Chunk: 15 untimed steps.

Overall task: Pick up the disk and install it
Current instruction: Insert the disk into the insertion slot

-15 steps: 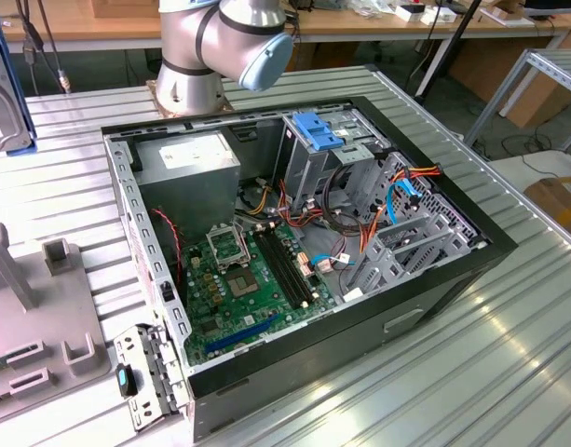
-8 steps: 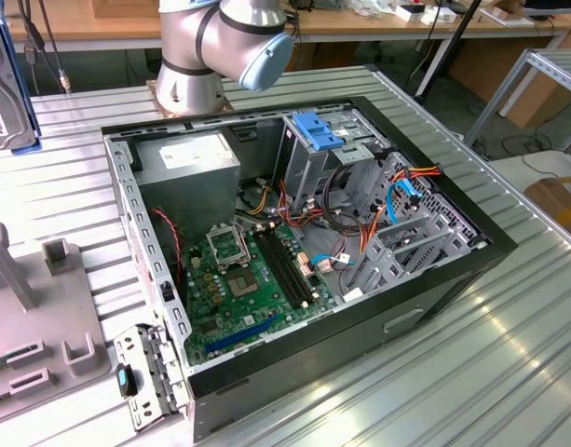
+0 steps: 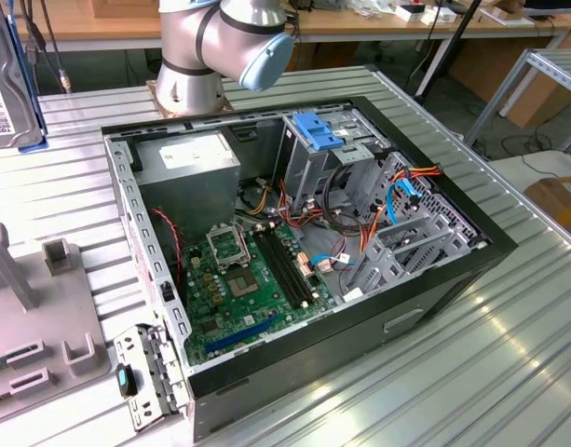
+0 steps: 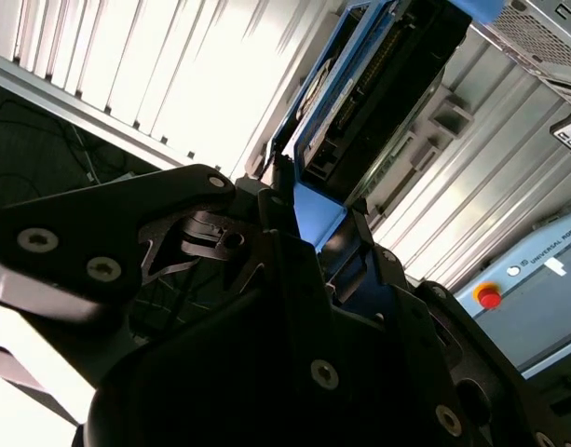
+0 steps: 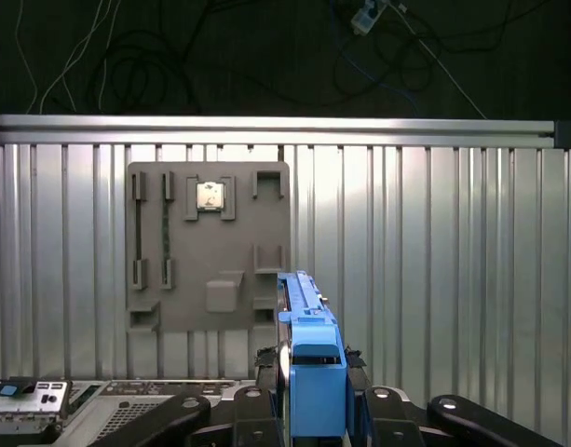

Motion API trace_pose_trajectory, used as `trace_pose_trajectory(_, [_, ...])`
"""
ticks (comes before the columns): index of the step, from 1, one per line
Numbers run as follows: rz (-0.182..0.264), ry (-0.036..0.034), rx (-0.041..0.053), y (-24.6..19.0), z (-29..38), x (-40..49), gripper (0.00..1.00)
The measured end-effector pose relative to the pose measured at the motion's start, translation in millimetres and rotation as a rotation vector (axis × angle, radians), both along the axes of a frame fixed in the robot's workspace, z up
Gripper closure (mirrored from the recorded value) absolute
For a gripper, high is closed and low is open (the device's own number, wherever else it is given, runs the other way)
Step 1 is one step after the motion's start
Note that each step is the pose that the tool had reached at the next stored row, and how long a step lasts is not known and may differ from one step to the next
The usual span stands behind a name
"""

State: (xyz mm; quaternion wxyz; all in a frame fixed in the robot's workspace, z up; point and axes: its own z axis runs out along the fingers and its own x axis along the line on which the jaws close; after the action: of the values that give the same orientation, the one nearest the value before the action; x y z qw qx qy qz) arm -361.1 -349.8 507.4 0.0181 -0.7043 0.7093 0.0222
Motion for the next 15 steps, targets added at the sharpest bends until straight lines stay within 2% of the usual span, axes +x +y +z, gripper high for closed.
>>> trace_pose_trajectory(1, [0.000, -0.0003, -0.0003, 0.0, 0.0, 0.0, 0.63])
trace_pose_trajectory(6, [0.000, -0.0223, -0.0115, 0.0, 0.1, -0.2, 0.63])
trace_pose_trajectory(11, [0.000, -0.0235, -0.0120, 0.0, 0.1, -0.1, 0.63])
trace_pose_trajectory(15, [0.000, -0.0235, -0.0120, 0.1, 0.1, 5.7, 0.63])
